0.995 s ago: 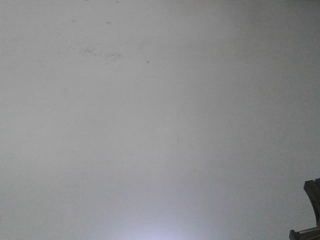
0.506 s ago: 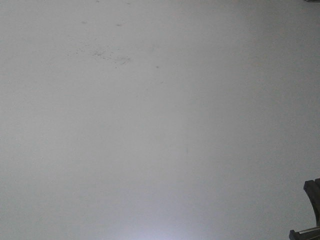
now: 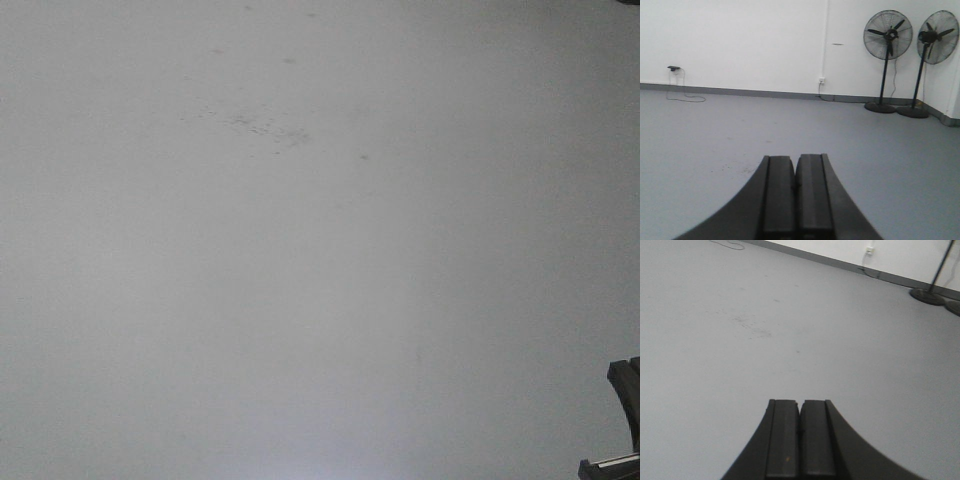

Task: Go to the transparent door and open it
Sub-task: 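Turn the base away from the white wall toward the door area, then drive the base forward to the transparent sliding door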

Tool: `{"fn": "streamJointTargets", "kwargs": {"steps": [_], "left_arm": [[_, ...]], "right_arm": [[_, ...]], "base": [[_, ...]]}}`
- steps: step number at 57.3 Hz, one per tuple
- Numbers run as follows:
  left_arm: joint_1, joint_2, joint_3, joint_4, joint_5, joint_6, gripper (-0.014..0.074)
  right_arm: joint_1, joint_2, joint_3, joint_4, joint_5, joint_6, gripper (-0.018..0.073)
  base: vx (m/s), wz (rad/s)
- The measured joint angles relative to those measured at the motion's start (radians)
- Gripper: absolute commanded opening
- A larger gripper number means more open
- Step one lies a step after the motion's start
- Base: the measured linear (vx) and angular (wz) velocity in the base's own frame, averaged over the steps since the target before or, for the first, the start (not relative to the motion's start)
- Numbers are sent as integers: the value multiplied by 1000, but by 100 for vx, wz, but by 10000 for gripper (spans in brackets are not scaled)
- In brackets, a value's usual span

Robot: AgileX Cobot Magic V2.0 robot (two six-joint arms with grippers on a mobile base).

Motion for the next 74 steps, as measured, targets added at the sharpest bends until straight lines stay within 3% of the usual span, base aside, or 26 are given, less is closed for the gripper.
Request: {"fn": "streamJointTargets", "kwargs": {"steps": [74], "left_arm": [[0,0,0,0,0,0,3]], "right_arm": [[0,0,0,0,1,0,-3]], "base": [[42,63]]}}
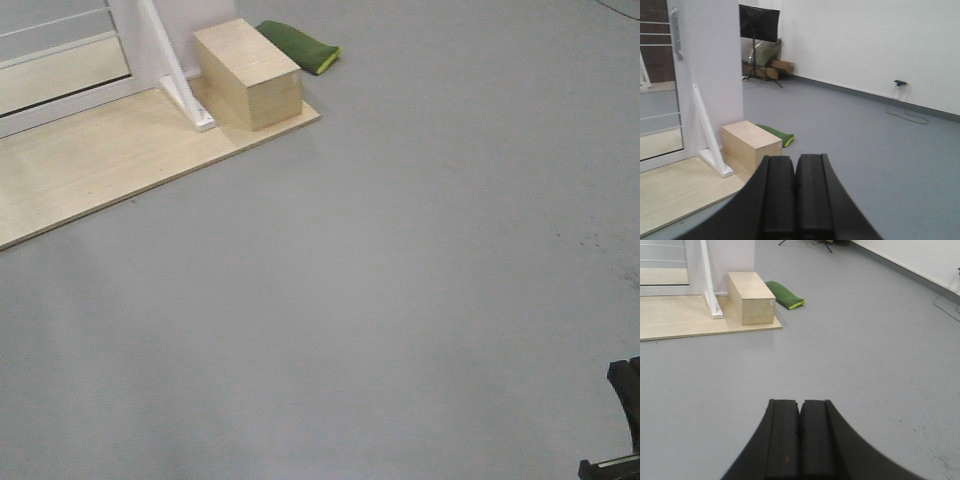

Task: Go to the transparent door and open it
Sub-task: 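Drive the base forward to the transparent sliding door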

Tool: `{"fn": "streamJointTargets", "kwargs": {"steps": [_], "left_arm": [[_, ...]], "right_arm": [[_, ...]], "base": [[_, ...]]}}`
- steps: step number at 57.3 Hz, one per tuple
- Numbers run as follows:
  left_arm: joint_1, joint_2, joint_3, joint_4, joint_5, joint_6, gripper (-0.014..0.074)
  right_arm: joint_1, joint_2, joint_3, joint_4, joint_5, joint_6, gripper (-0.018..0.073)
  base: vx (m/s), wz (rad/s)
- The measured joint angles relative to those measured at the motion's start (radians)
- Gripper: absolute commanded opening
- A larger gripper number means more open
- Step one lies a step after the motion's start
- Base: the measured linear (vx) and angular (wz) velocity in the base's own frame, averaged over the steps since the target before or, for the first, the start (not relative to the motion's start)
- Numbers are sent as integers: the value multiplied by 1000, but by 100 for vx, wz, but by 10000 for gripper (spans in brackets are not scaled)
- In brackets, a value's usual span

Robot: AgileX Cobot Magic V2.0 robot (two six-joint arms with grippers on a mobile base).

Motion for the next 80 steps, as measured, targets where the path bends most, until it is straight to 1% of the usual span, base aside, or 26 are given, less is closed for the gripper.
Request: {"fn": "streamJointTargets", "kwargs": {"steps": [20,33,80], "left_arm": [[0,0,0,0,0,0,3],[0,0,0,0,0,0,3],[0,0,0,0,0,0,3]], "right_arm": [[0,0,0,0,0,0,-3],[0,0,0,0,0,0,-3],[0,0,0,0,0,0,-3]], "base": [[49,60],[53,40],[59,14]]}}
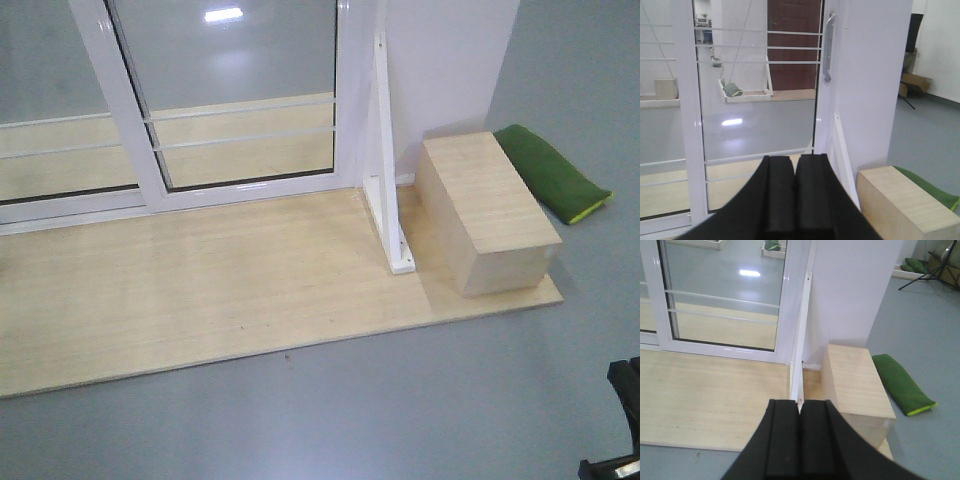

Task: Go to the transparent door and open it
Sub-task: 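Drive the base forward to the transparent sliding door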

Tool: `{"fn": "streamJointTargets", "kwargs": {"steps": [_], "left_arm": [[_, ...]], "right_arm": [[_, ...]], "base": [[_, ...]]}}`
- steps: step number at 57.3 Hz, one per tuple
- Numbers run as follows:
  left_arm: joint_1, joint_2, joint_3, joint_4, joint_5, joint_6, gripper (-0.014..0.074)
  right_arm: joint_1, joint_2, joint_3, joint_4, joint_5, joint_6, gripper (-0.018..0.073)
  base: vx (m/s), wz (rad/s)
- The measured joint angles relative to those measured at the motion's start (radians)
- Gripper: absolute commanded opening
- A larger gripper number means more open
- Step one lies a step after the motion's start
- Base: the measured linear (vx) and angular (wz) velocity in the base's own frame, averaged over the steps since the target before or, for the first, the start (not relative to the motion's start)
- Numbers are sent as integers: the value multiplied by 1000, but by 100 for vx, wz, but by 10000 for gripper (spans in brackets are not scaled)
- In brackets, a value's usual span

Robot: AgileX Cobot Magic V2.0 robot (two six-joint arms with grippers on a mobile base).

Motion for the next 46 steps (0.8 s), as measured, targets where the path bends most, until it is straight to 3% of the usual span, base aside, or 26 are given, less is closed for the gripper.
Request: {"fn": "streamJointTargets", "kwargs": {"steps": [46], "left_arm": [[0,0,0,0,0,0,3]], "right_arm": [[0,0,0,0,0,0,-3]], "base": [[55,23]]}}
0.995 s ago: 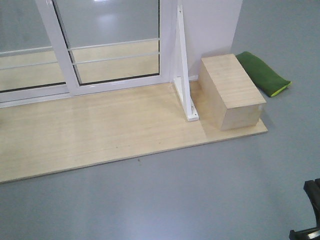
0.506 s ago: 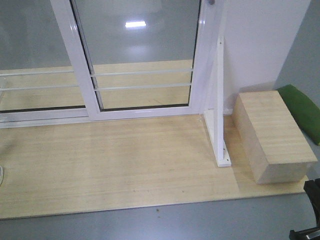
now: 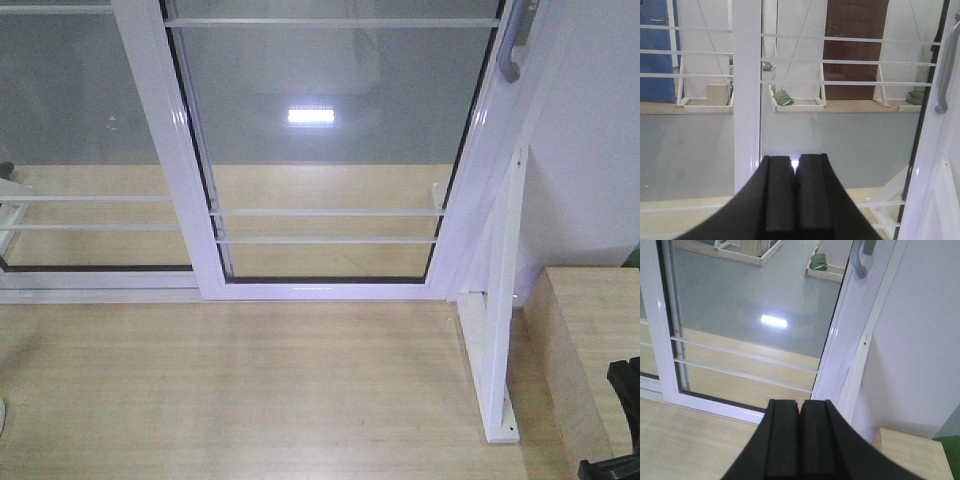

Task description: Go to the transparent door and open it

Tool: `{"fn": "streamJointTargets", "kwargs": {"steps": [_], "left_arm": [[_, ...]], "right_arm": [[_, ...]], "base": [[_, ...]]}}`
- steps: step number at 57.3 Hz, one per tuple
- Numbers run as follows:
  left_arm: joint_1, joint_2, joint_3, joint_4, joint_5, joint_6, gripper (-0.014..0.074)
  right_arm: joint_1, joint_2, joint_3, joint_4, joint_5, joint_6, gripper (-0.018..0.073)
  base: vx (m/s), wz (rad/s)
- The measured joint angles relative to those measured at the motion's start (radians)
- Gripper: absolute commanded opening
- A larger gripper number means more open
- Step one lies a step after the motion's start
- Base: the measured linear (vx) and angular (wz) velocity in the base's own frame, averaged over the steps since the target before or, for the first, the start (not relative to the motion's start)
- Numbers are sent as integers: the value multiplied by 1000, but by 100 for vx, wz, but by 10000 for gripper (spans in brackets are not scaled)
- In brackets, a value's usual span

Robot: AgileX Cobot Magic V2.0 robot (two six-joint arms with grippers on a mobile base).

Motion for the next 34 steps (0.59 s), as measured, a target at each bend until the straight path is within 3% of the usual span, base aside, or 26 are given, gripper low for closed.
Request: {"fn": "streamJointTargets", "kwargs": {"steps": [34], "left_arm": [[0,0,0,0,0,0,3]], "right_arm": [[0,0,0,0,-1,0,-3]], "base": [[36,-1]]}}
